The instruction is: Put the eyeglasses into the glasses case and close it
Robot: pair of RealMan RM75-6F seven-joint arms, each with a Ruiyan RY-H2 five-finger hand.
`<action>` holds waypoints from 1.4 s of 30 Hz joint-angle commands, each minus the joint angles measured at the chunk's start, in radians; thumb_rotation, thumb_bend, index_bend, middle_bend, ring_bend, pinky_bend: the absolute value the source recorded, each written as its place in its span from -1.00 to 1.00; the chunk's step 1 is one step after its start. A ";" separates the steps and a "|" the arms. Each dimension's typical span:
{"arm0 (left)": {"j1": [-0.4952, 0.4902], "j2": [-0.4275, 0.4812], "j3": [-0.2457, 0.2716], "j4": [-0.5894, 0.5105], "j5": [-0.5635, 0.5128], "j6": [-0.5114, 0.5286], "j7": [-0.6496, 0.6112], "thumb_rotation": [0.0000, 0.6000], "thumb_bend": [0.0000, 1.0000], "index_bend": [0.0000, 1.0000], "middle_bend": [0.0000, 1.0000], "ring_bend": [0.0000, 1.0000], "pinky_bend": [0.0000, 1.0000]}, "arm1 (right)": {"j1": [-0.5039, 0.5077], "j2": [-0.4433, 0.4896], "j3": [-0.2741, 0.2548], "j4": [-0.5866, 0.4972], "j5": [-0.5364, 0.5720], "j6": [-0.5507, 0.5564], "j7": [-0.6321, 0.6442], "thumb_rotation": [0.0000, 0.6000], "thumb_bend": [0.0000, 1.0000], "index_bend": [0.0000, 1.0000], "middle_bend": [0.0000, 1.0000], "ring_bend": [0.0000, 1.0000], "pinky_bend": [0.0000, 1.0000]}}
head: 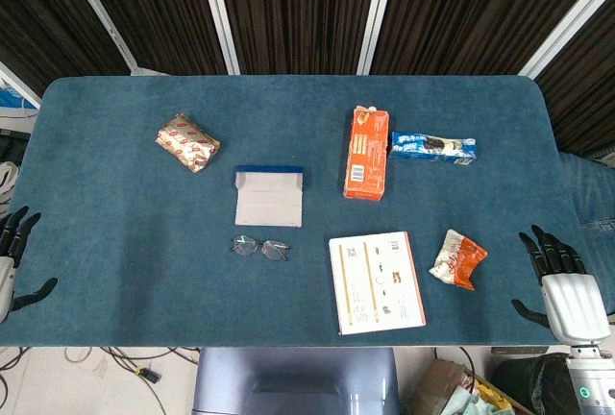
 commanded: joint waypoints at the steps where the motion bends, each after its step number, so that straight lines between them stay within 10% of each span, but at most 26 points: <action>1: 0.000 -0.001 0.000 0.000 0.000 0.000 0.000 1.00 -0.66 -0.91 -0.98 -0.95 -0.89 | -0.001 0.000 0.000 -0.001 0.002 -0.001 0.000 1.00 -0.60 -0.88 -0.95 -0.79 -0.68; 42: -0.079 0.012 0.019 -0.074 0.111 -0.078 0.057 1.00 -0.58 -0.79 -0.85 -0.95 -0.80 | 0.001 0.004 0.008 -0.023 0.041 -0.025 0.012 1.00 -0.60 -0.88 -0.95 -0.79 -0.68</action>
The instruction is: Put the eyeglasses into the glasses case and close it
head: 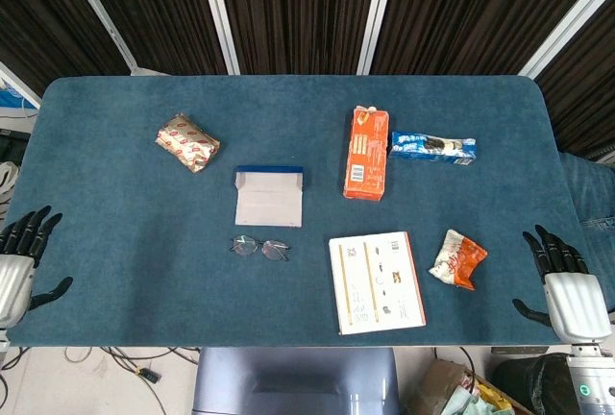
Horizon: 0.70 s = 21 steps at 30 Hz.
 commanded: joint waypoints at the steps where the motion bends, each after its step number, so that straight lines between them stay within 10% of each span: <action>1: -0.066 0.030 0.010 -0.069 0.030 -0.103 0.021 1.00 -0.53 -0.79 -0.84 -0.95 -0.80 | 0.001 0.000 -0.001 -0.001 -0.001 -0.001 0.002 1.00 -0.60 -0.88 -0.95 -0.79 -0.68; 9: -0.272 0.053 -0.069 -0.217 -0.210 -0.452 0.192 1.00 -0.47 -0.65 -0.83 -0.95 -0.81 | -0.002 0.004 0.000 -0.004 0.002 0.002 0.010 1.00 -0.60 -0.88 -0.95 -0.79 -0.68; 21: -0.524 -0.233 -0.164 -0.150 -0.647 -0.519 0.624 1.00 -0.37 -0.42 -0.83 -0.95 -0.81 | -0.002 0.001 0.003 -0.005 0.011 -0.002 0.005 1.00 -0.60 -0.88 -0.95 -0.79 -0.68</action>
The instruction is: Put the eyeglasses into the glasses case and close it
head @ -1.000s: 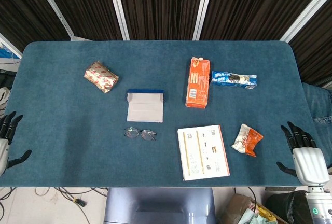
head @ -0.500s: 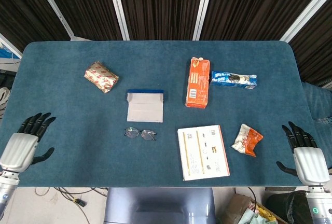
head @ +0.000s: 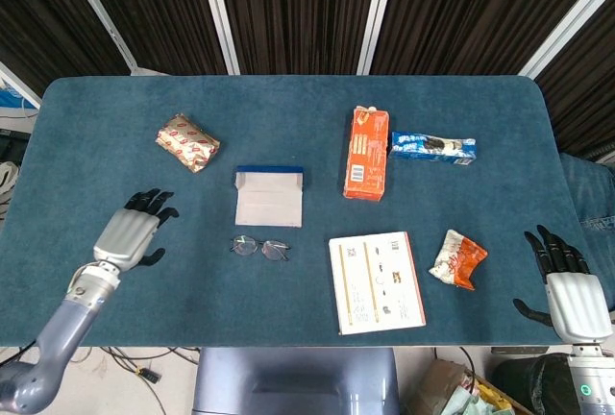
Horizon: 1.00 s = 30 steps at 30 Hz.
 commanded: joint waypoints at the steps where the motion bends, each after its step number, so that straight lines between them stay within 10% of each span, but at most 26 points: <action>1: -0.107 -0.138 -0.036 0.053 -0.143 -0.008 0.127 1.00 -0.32 -0.42 -0.83 -0.95 -0.81 | 0.000 0.000 0.000 0.000 0.001 0.000 -0.001 1.00 -0.60 -0.88 -0.95 -0.79 -0.68; 30: -0.313 -0.540 -0.017 0.332 -0.344 0.045 0.243 1.00 -0.40 -0.10 -0.77 -0.95 -0.81 | 0.003 0.009 0.006 -0.006 0.021 -0.014 0.000 1.00 -0.60 -0.88 -0.95 -0.79 -0.68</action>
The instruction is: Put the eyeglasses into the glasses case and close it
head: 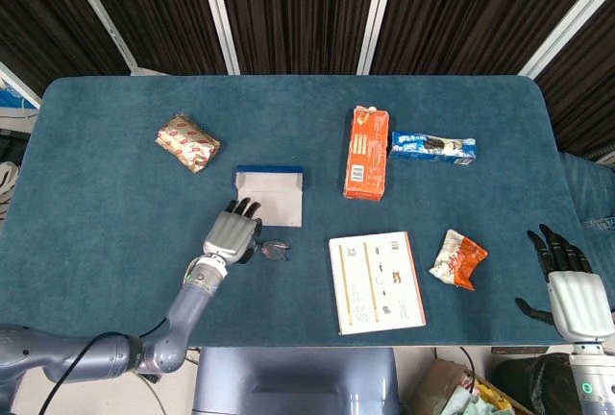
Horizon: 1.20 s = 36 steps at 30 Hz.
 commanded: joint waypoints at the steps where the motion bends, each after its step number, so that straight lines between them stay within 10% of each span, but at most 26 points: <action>1: -0.008 -0.016 0.003 0.015 0.003 0.003 -0.007 1.00 -0.40 -0.09 -0.76 -0.95 -0.81 | 0.000 0.001 0.001 0.000 0.002 -0.001 0.002 1.00 -0.60 -0.88 -0.95 -0.79 -0.68; 36: -0.035 -0.092 0.009 0.098 0.023 0.035 -0.017 1.00 -0.28 0.06 -0.69 -0.95 -0.82 | 0.002 0.003 0.001 -0.002 0.008 -0.007 0.000 1.00 -0.60 -0.88 -0.95 -0.79 -0.68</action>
